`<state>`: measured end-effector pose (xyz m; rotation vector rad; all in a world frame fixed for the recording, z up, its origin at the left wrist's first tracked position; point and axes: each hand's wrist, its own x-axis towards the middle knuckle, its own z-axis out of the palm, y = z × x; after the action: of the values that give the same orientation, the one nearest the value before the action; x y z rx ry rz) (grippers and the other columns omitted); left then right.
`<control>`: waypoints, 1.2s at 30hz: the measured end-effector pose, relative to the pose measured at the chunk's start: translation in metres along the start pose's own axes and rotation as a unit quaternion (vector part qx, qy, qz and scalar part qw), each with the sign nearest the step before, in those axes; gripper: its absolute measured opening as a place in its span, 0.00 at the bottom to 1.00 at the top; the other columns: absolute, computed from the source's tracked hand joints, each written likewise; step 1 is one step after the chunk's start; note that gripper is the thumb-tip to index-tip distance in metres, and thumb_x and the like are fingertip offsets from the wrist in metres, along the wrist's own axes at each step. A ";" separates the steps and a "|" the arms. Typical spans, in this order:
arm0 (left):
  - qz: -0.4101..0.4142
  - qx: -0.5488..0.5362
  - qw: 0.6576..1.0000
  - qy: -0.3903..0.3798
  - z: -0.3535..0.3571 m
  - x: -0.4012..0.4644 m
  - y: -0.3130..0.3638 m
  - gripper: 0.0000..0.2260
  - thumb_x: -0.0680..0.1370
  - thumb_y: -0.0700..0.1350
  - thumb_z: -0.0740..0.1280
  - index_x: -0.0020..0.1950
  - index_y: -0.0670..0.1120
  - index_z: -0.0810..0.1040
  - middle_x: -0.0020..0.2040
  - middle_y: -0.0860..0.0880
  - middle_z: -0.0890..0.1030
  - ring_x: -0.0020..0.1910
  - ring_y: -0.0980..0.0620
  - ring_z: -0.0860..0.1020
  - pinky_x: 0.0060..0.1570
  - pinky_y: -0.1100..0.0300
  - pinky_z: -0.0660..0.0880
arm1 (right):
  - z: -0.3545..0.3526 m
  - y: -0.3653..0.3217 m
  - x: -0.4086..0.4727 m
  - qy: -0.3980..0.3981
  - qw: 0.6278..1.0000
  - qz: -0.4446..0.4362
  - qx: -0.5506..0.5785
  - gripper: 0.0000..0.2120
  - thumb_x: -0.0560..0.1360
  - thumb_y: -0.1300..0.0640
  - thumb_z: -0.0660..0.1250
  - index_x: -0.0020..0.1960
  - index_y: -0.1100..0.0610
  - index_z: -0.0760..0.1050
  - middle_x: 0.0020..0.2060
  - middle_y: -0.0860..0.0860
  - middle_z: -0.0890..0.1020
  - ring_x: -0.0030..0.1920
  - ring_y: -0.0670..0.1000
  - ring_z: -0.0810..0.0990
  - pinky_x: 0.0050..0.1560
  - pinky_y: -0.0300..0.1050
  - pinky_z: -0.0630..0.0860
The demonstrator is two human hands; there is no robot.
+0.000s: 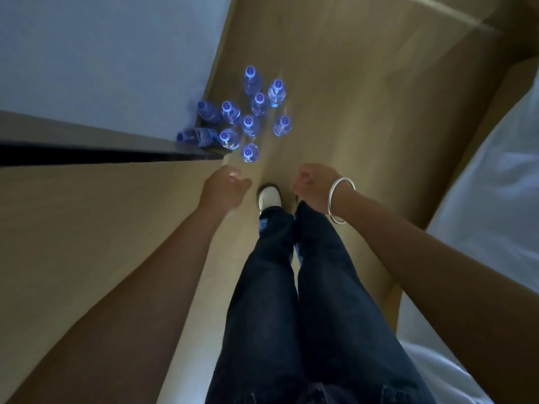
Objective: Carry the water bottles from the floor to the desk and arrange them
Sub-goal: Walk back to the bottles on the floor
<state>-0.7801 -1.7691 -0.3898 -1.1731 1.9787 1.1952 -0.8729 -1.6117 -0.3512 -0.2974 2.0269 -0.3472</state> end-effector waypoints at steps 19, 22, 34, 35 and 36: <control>-0.075 -0.004 0.995 0.063 0.162 0.295 -0.152 0.45 0.66 0.49 0.77 0.76 0.46 0.55 0.71 0.43 0.64 0.69 0.48 0.66 0.65 0.57 0.63 | 0.123 0.138 0.342 0.077 0.992 0.062 0.084 0.41 0.68 0.48 0.73 0.73 0.60 0.57 0.68 0.59 0.65 0.68 0.56 0.66 0.68 0.46 0.63; -0.041 -0.020 0.996 0.075 0.171 0.312 -0.164 0.47 0.65 0.49 0.79 0.76 0.47 0.54 0.72 0.43 0.63 0.70 0.48 0.64 0.65 0.58 0.62 | 0.122 0.145 0.379 0.124 0.988 0.038 0.079 0.48 0.66 0.47 0.75 0.75 0.59 0.50 0.71 0.58 0.59 0.72 0.54 0.59 0.68 0.41 0.56; 0.053 -0.073 0.986 0.138 0.177 0.343 -0.148 0.32 0.61 0.44 0.80 0.61 0.47 0.72 0.54 0.52 0.75 0.50 0.54 0.74 0.43 0.79 0.66 | 0.085 0.135 0.437 0.118 0.986 -0.112 -0.024 0.39 0.62 0.54 0.78 0.67 0.59 0.64 0.62 0.55 0.73 0.60 0.53 0.73 0.49 0.28 0.62; 0.044 -0.071 0.987 0.139 0.177 0.343 -0.146 0.30 0.61 0.44 0.80 0.60 0.49 0.72 0.53 0.52 0.76 0.50 0.54 0.74 0.43 0.75 0.67 | 0.083 0.133 0.436 0.124 0.985 -0.118 -0.035 0.35 0.63 0.54 0.77 0.66 0.59 0.66 0.60 0.55 0.75 0.58 0.53 0.75 0.49 0.30 0.64; 0.036 -0.073 0.987 0.140 0.176 0.343 -0.145 0.29 0.61 0.44 0.79 0.59 0.50 0.73 0.53 0.52 0.77 0.49 0.54 0.75 0.43 0.73 0.68 | 0.082 0.131 0.435 0.125 0.983 -0.123 -0.052 0.34 0.63 0.54 0.76 0.65 0.58 0.67 0.59 0.55 0.76 0.57 0.54 0.75 0.51 0.34 0.67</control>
<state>-0.8130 -1.7823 -0.8005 -1.4212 2.1850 1.2874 -1.0067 -1.6536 -0.7914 -0.5990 2.2635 -0.4514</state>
